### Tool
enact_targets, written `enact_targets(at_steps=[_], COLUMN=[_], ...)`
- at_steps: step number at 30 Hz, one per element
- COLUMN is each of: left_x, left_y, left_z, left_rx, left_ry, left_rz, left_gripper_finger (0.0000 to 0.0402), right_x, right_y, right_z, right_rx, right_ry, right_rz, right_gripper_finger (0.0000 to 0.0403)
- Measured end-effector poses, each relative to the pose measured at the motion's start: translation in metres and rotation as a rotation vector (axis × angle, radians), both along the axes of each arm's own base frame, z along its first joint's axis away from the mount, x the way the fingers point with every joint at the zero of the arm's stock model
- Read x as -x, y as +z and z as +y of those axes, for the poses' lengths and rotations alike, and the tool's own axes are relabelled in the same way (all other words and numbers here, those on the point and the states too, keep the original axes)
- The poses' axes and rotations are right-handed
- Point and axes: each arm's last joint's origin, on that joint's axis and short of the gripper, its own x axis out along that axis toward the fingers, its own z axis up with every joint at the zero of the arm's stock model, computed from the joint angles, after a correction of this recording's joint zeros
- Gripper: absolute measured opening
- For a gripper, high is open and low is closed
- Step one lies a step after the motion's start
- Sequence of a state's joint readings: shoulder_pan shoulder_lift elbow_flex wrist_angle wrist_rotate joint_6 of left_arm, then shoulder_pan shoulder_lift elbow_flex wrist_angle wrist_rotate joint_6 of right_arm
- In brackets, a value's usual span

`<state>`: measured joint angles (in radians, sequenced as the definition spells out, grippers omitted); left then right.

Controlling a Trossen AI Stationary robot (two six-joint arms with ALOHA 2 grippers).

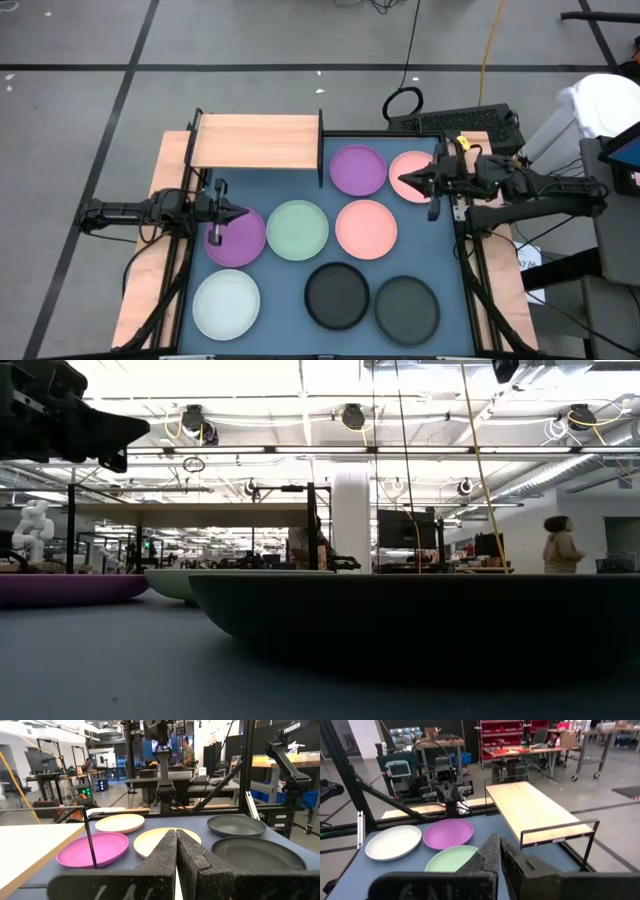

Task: Place and stack plates onto a shelf
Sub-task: Put the left black plate on the shelf

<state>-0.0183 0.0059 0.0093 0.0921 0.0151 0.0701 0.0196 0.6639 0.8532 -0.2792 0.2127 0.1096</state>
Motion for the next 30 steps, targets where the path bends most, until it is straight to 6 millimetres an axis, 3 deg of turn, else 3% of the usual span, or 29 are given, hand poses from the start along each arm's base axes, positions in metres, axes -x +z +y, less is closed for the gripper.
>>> enact_targets(at_steps=[14, 23, 30], left_x=[0.0, 0.0, 0.004], left_y=[0.0, 0.002, 0.024], left_z=[0.0, 0.0, 0.0], left_rx=[0.035, 0.116, 0.163], left_ry=[-0.004, -0.012, -0.024], left_rz=[0.0, -0.012, -0.093], left_gripper_finger=[0.0001, 0.0001, 0.0001], right_x=[-0.026, -0.028, -0.028], right_y=[-0.027, -0.063, -0.08], right_z=[0.006, 0.009, 0.009], right_rx=[-0.052, -0.046, -0.044], right_ry=[0.016, 0.031, 0.029], right_rz=[0.191, 0.265, 0.306], right_gripper_finger=[0.0, 0.0, 0.0])
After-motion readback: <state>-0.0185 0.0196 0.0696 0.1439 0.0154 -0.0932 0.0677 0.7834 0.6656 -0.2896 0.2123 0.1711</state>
